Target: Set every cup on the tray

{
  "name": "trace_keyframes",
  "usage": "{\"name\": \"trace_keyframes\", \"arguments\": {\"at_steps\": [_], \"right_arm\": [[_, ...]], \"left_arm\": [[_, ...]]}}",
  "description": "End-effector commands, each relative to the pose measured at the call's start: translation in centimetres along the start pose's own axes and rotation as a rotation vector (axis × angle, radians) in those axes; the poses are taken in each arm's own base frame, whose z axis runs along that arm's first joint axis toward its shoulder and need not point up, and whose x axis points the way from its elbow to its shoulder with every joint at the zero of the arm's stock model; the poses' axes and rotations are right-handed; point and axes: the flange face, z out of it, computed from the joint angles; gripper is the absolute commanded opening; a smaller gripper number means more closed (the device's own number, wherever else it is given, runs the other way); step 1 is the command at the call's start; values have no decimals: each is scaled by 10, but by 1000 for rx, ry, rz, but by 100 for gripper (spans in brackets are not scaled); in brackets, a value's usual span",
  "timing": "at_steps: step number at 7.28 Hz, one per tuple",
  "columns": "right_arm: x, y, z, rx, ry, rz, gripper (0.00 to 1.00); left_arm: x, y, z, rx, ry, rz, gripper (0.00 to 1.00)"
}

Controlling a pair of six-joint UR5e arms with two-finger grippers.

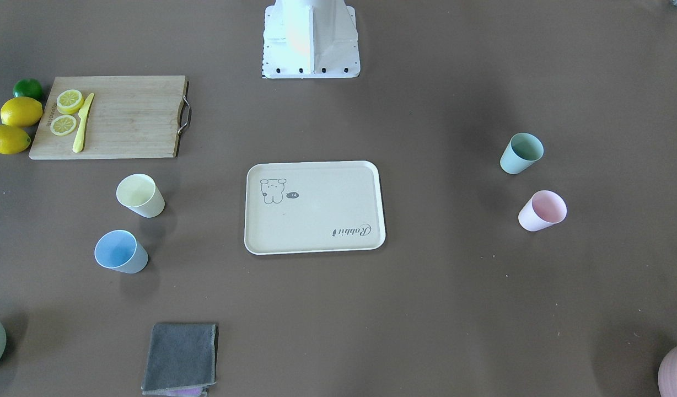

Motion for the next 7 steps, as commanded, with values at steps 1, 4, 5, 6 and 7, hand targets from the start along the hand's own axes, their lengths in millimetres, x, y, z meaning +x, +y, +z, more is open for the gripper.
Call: {"name": "trace_keyframes", "arguments": {"at_steps": [1,4,5,6,7], "right_arm": [[-1,0,0,1,-2,0,100],[-11,-12,-12,80,-4,-65,100],[-22,-19,-25,219,1,-185,100],[-28,-23,-32,303,4,-246,100],[-35,-28,-40,323,-6,-238,100]], "left_arm": [[-2,0,1,0,-7,2,98],[15,-3,-17,39,-15,39,98],[20,-10,-22,55,-18,55,98],[26,-18,-31,97,-26,91,98],[27,-31,-42,176,-51,162,98]]}}
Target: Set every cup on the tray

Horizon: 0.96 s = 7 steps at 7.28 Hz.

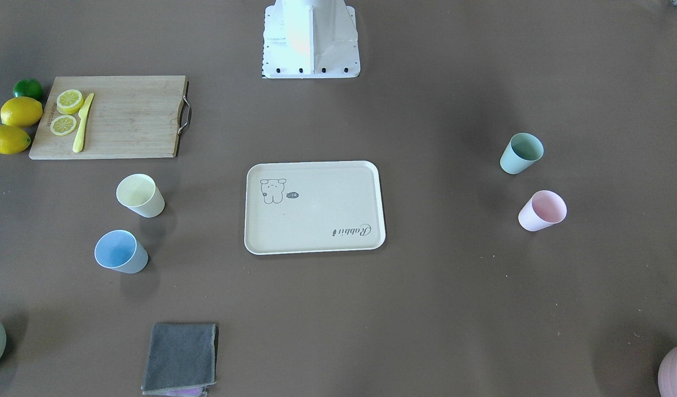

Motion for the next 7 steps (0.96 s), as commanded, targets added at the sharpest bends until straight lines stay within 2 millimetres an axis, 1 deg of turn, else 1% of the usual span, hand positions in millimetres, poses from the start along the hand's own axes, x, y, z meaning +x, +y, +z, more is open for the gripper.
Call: {"name": "trace_keyframes", "arguments": {"at_steps": [1,2,3,4,5,6,7], "right_arm": [[-12,-12,-11,71,-29,7,100],[-17,-19,-14,79,-60,52,100],[-26,-39,-22,102,-80,109,100],[-48,-58,-19,98,-104,158,100],[-74,-77,-9,85,-118,202,100],[-101,-89,4,68,-115,255,100],[-136,-95,13,63,-102,283,100]], "left_arm": [[-1,-51,-27,164,-64,97,98],[1,-33,-26,203,-60,125,98],[-5,-21,-18,244,-64,173,98],[-17,-2,-4,267,-66,197,98],[-17,3,-2,287,-57,112,98],[-9,-4,-2,296,-18,-58,98],[25,-20,14,271,40,-122,98]]}}
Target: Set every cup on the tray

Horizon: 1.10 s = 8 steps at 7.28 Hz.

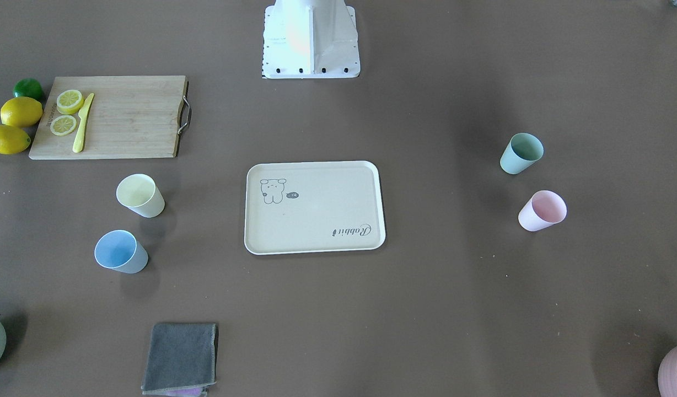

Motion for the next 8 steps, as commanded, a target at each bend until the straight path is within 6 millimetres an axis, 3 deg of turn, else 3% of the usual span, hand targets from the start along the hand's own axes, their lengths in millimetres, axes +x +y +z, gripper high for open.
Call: {"name": "trace_keyframes", "arguments": {"at_steps": [1,2,4,6,7,8], "right_arm": [[-75,8,34,-13,23,97,100],[-103,17,53,-13,47,141,100],[-148,38,79,-8,73,196,100],[-156,48,90,-19,85,187,100],[-154,51,92,-23,91,187,100],[-155,53,93,-27,91,185,100]], "left_arm": [[61,-11,26,-36,78,-207,99],[87,-1,33,-69,100,-271,99],[144,9,70,-131,97,-369,98],[193,24,110,-188,92,-357,92],[206,38,125,-223,82,-337,70],[211,62,134,-257,56,-322,55]]}}
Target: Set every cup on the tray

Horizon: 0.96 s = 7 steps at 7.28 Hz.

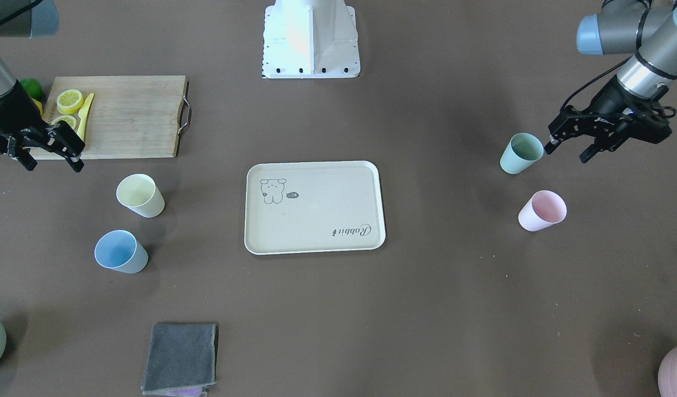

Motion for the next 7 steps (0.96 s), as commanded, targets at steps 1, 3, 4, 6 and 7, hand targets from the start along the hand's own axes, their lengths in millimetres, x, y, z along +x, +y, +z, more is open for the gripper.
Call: {"name": "trace_keyframes", "arguments": {"at_steps": [1,3,4,6,7], "right_arm": [[-1,5,4,-10,4,-6,100],[-2,8,7,-11,10,-11,100],[-3,11,10,-19,15,-15,100],[-12,20,24,-10,43,-42,95],[-15,20,26,-15,41,-47,86]], "left_arm": [[-3,40,26,-66,-47,24,53],[1,55,33,-100,-46,39,52],[4,60,38,-113,-44,44,47],[4,58,42,-115,-45,41,0],[4,57,42,-106,-51,44,0]]}}
